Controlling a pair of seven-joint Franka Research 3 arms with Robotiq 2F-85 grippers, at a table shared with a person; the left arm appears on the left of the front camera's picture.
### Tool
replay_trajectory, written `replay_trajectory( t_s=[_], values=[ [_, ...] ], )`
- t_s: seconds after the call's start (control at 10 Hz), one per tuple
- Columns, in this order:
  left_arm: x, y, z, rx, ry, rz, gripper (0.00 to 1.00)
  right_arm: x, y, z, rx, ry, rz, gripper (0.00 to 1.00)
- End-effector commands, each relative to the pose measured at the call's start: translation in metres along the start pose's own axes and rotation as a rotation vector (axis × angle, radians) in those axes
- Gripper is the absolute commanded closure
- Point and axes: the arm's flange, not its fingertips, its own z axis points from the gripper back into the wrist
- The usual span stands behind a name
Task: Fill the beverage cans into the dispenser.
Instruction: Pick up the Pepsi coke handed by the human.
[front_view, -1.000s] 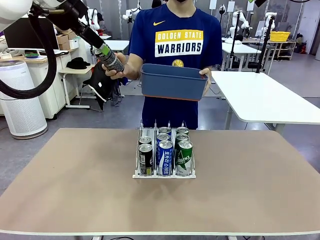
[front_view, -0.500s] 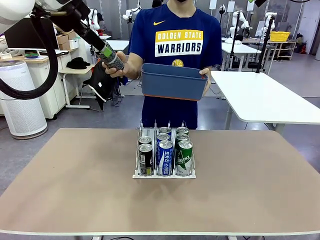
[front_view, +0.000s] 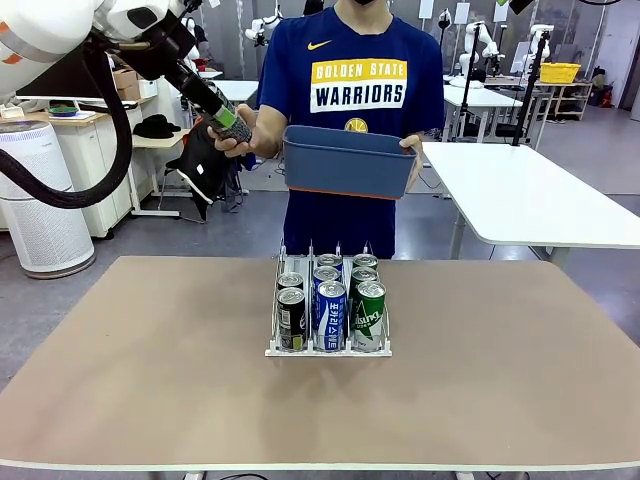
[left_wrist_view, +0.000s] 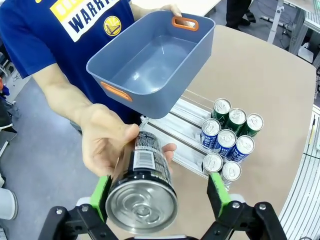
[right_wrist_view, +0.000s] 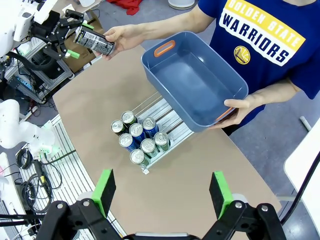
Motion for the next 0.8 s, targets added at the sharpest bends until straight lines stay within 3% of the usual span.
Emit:
replay_trajectory(
  t_s=[0.0, 0.3, 0.4, 0.5, 0.6, 0.7],
  values=[
    [-0.0018, 0.0094, -0.0003, -0.019, -0.04, 0.003, 0.0, -0.0005, 0.0013, -0.0004, 0.004, 0.001, -0.009, 0.0],
    [0.0006, 0.002, -0.001, -0.003, -0.006, 0.009, 0.0, -0.0005, 0.0013, -0.0004, 0.004, 0.001, -0.009, 0.0],
    [0.002, 0.0027, -0.0014, -0.005, -0.011, 0.016, 0.58, -0.0005, 0.0013, -0.0004, 0.004, 0.001, -0.009, 0.0],
    [0.0006, 0.0003, 0.0006, 0.001, -0.007, 0.033, 0.59, -0.0005, 0.0013, -0.0004, 0.004, 0.001, -0.009, 0.0],
    [-0.0002, -0.0001, 0.0015, 0.0, -0.009, 0.034, 1.0, -0.0005, 0.0013, -0.0004, 0.004, 0.001, -0.009, 0.0],
    [-0.0003, 0.0013, 0.0021, 0.004, -0.01, 0.031, 1.0, -0.0005, 0.0013, -0.0004, 0.004, 0.001, -0.009, 0.0]
  ],
)
